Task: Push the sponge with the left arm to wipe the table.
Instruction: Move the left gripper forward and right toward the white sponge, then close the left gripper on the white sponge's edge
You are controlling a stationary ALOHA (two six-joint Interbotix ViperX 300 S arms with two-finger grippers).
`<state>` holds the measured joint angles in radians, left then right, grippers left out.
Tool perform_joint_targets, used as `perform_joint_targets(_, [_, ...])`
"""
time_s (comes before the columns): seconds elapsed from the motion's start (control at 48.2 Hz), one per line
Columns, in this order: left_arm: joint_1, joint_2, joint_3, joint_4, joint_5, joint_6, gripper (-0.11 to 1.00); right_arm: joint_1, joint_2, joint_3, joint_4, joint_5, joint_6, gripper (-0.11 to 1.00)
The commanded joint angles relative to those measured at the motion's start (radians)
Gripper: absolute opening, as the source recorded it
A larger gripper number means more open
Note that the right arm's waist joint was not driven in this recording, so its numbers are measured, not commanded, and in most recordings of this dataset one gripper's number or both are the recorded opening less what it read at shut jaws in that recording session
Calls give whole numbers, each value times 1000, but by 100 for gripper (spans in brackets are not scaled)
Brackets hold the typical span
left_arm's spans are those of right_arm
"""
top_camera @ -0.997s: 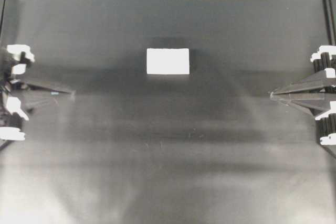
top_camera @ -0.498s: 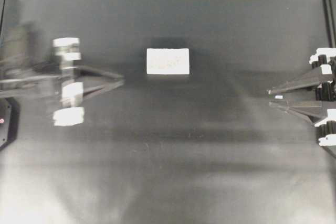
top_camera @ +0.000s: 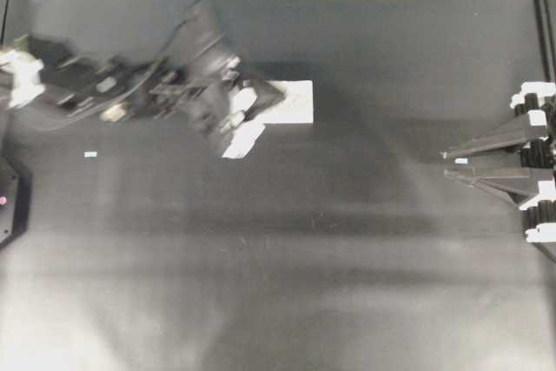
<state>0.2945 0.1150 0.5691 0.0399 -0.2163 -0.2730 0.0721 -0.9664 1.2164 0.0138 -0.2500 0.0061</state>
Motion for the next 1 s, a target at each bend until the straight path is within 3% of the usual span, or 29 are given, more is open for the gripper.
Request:
perform_joint_targets(0.0, [9,41,-57,5,11,-11,17,0,9,-5,3,-5,2,25])
perform_joint_targets(0.104, [26,91,-91,3,25,-29,28,0,9,-3,3,-6,2,25])
perform_joint_targets(0.249, [46,156,-133,5,51,-64,56,0,9,2,3,-6,2,25])
perform_joint_targets(0.353, [54,187,-152,3,54,-80,69,0,11,9,3,-9,2,25])
perform_joint_targets(0.519, [86,221,-163,3,55,-94,66,0,11,25,3,-17,2,25])
perform_joint_targets(0.706, [87,225,-152,5,58,-164,64,0,11,31,3,-31,0,25])
perform_joint_targets(0.976, [64,229,-137,5,64,-178,64,0,14,38,5,-52,0,25])
